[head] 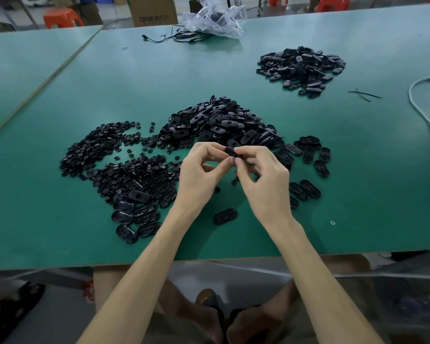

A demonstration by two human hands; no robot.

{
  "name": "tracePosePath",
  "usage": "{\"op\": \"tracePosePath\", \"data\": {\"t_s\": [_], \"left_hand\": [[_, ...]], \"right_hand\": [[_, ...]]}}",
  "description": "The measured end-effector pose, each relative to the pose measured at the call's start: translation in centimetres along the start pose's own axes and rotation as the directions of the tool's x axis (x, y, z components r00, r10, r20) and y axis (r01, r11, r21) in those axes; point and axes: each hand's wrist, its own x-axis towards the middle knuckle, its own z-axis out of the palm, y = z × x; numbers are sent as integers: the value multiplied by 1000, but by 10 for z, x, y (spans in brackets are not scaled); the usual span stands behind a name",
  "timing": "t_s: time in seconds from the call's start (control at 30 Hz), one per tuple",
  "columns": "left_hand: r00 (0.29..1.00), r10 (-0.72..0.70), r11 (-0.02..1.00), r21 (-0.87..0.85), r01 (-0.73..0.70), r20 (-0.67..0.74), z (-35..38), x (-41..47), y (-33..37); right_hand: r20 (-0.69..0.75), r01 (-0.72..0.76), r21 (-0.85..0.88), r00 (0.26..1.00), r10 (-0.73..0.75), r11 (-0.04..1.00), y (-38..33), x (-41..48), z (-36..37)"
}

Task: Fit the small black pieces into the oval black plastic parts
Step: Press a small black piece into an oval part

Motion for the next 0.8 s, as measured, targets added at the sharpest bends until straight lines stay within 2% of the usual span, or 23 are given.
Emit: {"op": "tracePosePath", "data": {"t_s": [0.27,0.43,0.8], "left_hand": [[998,-67,994,-87,68,22,-1,1,-1],[997,-35,998,-58,39,75,-1,2,-2],[992,-90,992,-75,97,93,0,1,-2]], "right_hand": [[14,-5,6,1000,5,1000,-2,0,-1],[30,28,-25,999,-27,999,-1,2,-2],[-24,88,-136,995,-92,987,-1,2,-3]]}}
